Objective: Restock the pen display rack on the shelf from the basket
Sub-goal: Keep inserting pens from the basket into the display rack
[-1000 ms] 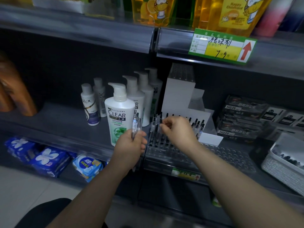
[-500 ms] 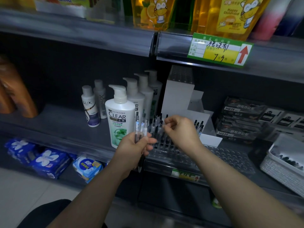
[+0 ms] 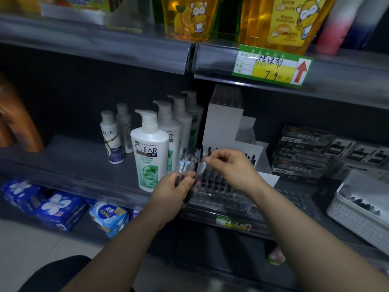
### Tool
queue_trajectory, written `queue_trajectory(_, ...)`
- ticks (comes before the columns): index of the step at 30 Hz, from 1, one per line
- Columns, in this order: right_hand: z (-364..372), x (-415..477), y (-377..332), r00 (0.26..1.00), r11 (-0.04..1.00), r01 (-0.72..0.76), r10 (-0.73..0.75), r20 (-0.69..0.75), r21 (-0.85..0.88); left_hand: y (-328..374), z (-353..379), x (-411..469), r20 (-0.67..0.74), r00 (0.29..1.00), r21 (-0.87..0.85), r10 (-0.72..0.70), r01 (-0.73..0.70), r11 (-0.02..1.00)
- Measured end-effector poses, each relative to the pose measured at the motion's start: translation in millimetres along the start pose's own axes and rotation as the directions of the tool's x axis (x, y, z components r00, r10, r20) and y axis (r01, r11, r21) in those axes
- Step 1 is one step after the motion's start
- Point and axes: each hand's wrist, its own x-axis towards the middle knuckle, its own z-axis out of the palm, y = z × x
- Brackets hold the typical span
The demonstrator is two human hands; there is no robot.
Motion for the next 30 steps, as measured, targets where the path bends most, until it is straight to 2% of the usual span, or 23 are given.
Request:
queue_trajectory(5, -19.6, 6.4, 2.8, 0.976, 0.999, 0.022, -0.027, -0.215, -0.026, 2.2, -9.7, 4.9, -0.118, 0.993, 0.037, 0.027, -0.023, 0.999)
queue_trajectory(8, -22.3, 9.5, 8.3, 0.951, 0.989, 0.066, -0.102, -0.292, -0.13, 3.4, -9.5, 4.7, -0.142, 0.988, 0.101, 0.058, -0.044, 0.994)
queue_trajectory(11, -17.2, 11.4, 13.8, 0.944, 0.973, 0.091, -0.153, -0.292, -0.213, 3.4, -7.9, 3.8, -0.17, 0.983, 0.136, 0.067, -0.044, 0.99)
queue_trajectory(15, -5.4, 12.8, 17.6, 0.958, 0.931, 0.114, -0.195, -0.209, -0.346, 5.5, -7.7, 4.8, -0.167, 0.986, 0.059, 0.026, -0.017, 0.998)
queue_trajectory(20, 7.8, 16.6, 21.5, 0.974, 0.854, 0.107, -0.192, -0.117, -0.508, 1.7, -7.9, 3.2, -0.118, 0.989, 0.108, 0.094, -0.081, 0.991)
queue_trajectory(25, 13.3, 18.1, 24.8, 0.978, 0.841, 0.098, -0.181, -0.106, -0.533, -0.7, -5.2, 4.6, -0.081, 0.991, 0.069, 0.106, -0.1, 0.993)
queue_trajectory(30, 11.4, 14.8, 26.8, 0.978, 0.866, 0.071, -0.157, -0.134, -0.495, -6.9, -2.5, 9.0, -0.066, 0.997, -0.044, 0.025, -0.028, 0.999)
